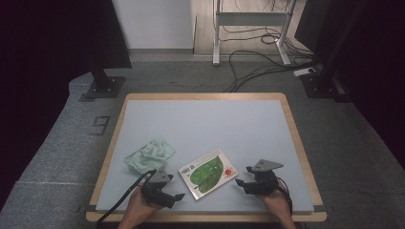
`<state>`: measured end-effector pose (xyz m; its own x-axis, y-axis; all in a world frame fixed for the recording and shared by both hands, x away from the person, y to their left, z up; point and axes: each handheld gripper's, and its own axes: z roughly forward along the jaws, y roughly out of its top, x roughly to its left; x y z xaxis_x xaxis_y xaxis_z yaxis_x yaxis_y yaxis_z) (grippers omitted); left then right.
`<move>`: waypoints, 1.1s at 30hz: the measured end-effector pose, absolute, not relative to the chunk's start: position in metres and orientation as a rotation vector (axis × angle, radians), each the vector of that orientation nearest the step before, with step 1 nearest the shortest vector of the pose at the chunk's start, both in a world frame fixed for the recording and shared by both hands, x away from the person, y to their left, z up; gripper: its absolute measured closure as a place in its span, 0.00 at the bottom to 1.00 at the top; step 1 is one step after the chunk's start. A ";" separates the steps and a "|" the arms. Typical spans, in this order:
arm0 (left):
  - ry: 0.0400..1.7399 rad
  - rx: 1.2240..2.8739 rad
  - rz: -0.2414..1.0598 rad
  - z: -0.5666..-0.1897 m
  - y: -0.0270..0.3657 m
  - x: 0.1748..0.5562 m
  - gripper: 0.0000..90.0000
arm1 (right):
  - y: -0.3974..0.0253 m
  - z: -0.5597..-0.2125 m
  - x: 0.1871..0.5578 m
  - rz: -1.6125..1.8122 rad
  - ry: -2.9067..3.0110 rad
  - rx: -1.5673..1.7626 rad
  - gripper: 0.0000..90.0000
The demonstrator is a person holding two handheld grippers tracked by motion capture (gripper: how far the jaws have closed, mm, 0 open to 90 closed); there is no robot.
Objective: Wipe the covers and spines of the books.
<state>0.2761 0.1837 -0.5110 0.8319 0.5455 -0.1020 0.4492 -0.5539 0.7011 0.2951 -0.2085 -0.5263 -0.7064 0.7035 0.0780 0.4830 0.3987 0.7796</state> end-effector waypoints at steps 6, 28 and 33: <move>0.760 2.220 0.185 -0.501 0.198 0.288 0.16 | -0.219 -0.523 0.297 1.167 2.377 1.048 0.26; 0.911 2.189 0.327 -0.464 0.243 0.350 0.15 | -0.271 -0.536 0.305 0.944 2.244 1.297 0.00; 0.963 2.220 0.358 -0.467 0.252 0.365 0.16 | -0.271 -0.537 0.305 0.952 2.242 1.301 0.00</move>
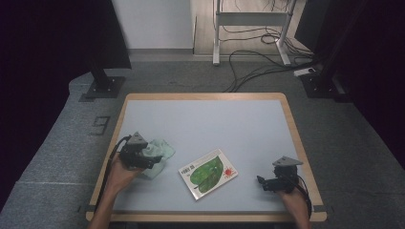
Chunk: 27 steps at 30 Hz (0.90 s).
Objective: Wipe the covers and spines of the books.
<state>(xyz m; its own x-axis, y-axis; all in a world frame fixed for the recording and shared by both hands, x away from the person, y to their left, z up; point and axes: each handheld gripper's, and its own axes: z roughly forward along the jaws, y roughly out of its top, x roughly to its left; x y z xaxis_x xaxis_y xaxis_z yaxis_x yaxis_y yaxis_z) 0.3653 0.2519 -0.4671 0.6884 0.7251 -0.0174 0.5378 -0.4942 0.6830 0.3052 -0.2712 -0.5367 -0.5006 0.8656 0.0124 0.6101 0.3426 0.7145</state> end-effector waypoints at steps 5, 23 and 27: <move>1.002 2.256 0.380 -0.478 0.264 0.376 0.23 | -0.271 -0.537 0.305 0.953 2.239 1.300 0.00; 1.033 2.293 0.311 -0.506 0.271 0.380 0.90 | -0.271 -0.537 0.304 0.954 2.236 1.296 0.00; 0.997 2.250 0.273 -0.497 0.266 0.377 0.91 | -0.271 -0.537 0.304 0.954 2.236 1.296 0.00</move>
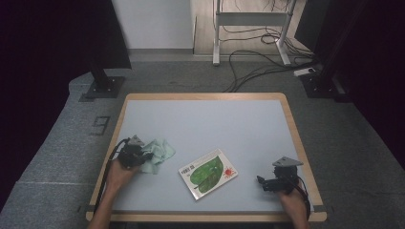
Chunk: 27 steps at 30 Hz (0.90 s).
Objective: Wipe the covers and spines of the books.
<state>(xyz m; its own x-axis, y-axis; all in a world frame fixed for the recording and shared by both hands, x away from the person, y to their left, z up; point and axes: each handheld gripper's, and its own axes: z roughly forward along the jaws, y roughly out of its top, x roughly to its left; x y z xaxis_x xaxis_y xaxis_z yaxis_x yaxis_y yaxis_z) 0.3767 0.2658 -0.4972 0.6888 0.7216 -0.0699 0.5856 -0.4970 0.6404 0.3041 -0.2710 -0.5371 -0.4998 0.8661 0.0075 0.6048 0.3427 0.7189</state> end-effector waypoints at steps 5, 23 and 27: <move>0.914 2.251 0.230 -0.485 0.249 0.370 0.90 | -0.271 -0.537 0.304 0.954 2.236 1.295 0.00; 0.671 2.300 0.112 -0.477 0.172 0.339 0.90 | -0.271 -0.537 0.304 0.955 2.236 1.293 0.00; 0.661 2.346 0.140 -0.489 0.161 0.337 0.90 | -0.271 -0.537 0.304 0.955 2.236 1.293 0.00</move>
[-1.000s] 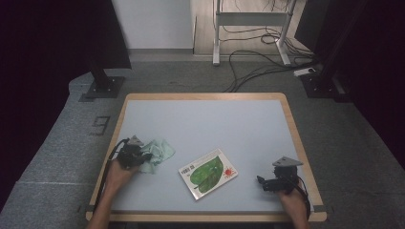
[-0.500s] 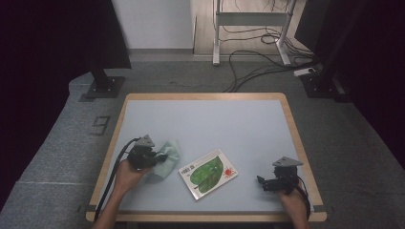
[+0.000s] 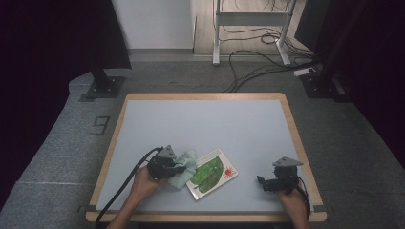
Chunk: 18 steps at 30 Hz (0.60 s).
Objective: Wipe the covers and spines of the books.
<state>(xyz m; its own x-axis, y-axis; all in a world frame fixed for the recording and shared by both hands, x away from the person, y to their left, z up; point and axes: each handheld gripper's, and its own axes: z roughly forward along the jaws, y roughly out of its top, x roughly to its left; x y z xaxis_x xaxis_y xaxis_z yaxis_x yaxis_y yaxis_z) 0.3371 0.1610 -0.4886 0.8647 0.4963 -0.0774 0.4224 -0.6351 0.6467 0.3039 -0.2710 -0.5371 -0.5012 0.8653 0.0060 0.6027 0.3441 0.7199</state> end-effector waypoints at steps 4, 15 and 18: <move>0.664 2.351 0.166 -0.494 0.156 0.337 0.89 | -0.271 -0.537 0.304 0.954 2.236 1.293 0.00; 0.672 2.321 0.131 -0.498 0.131 0.356 0.89 | -0.271 -0.537 0.304 0.955 2.236 1.295 0.00; 0.668 2.329 0.125 -0.498 0.121 0.364 0.89 | -0.271 -0.537 0.304 0.955 2.236 1.293 0.00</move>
